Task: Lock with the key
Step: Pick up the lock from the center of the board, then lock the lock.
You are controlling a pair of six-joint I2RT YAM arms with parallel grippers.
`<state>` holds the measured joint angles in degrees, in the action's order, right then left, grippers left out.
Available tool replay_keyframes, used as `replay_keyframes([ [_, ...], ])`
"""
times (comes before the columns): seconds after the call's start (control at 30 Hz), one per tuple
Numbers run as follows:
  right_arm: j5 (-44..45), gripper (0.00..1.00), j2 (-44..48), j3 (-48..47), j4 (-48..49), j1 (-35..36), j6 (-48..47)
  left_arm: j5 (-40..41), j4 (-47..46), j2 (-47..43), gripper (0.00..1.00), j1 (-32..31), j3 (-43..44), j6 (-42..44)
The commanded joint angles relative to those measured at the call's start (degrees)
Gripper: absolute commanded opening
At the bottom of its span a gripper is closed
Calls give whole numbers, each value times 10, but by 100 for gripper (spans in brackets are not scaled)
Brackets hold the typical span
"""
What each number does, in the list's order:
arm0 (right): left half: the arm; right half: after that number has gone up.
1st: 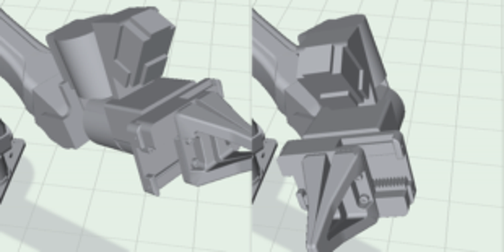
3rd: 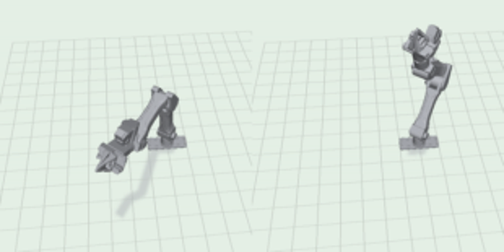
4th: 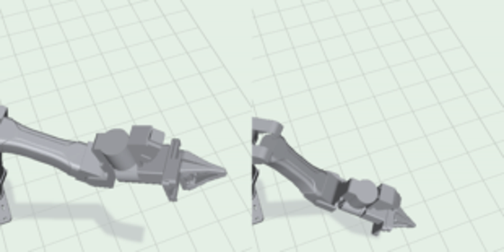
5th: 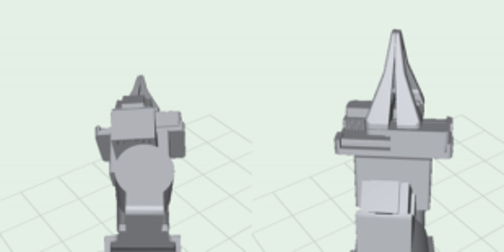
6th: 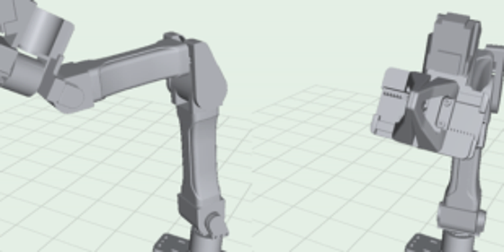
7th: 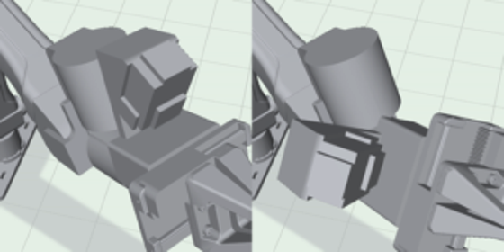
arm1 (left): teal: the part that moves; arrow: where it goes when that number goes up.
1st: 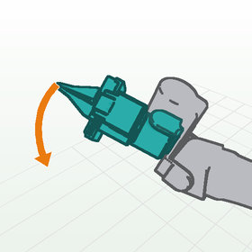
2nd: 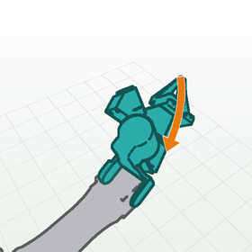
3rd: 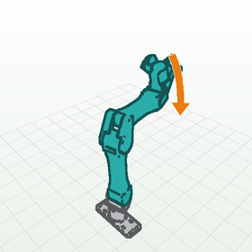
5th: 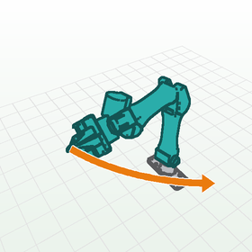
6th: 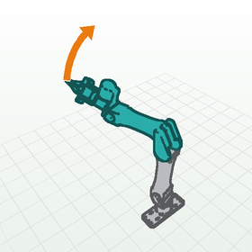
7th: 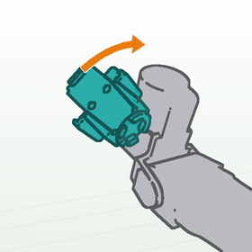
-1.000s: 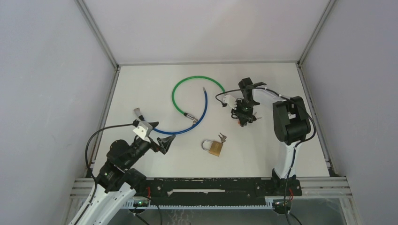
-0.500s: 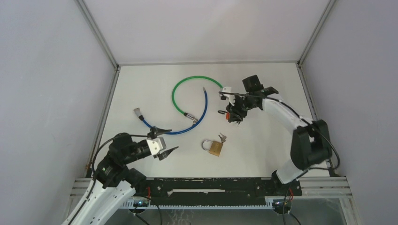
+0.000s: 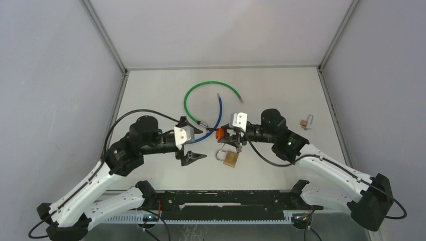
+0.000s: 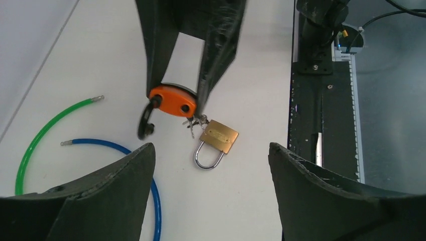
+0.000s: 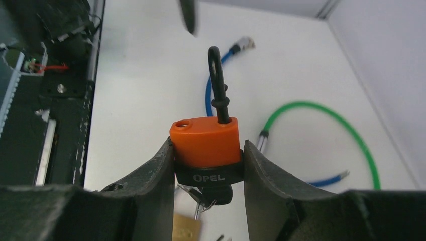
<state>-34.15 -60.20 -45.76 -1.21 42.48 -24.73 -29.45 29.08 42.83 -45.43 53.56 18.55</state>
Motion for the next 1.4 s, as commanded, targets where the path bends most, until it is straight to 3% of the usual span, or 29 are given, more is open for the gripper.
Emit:
replay_keyframes([
  [0.0,79,0,56,-1,102,57,6,39,87,58,84,-20,117,40],
  [0.37,122,0,86,1,87,116,-46,102,127,136,55,-72,230,65],
  [0.6,134,0,91,1,75,116,-58,98,139,144,22,-84,241,60],
  [0.7,134,0,94,1,77,116,-59,110,139,151,21,-90,243,50],
  [0.83,139,0,99,1,75,118,-64,144,134,159,29,-104,243,45],
  [0.97,144,0,102,1,67,119,-71,150,125,161,17,-105,244,37],
  [1.03,143,0,102,1,63,120,-73,153,116,160,1,-106,247,27],
  [1.13,141,2,101,1,60,122,-69,157,100,157,0,-106,252,11],
  [1.17,140,15,102,1,62,121,-63,157,91,153,0,-106,252,7],
  [1.23,135,58,107,1,64,118,-50,155,71,140,0,-106,247,-5],
  [1.27,138,91,112,1,66,116,-42,153,59,133,0,-106,245,-6],
  [1.3,145,98,117,3,72,112,-29,151,46,124,0,-106,242,-4],
  [1.37,144,99,134,11,86,96,1,150,15,110,0,-107,240,6],
])
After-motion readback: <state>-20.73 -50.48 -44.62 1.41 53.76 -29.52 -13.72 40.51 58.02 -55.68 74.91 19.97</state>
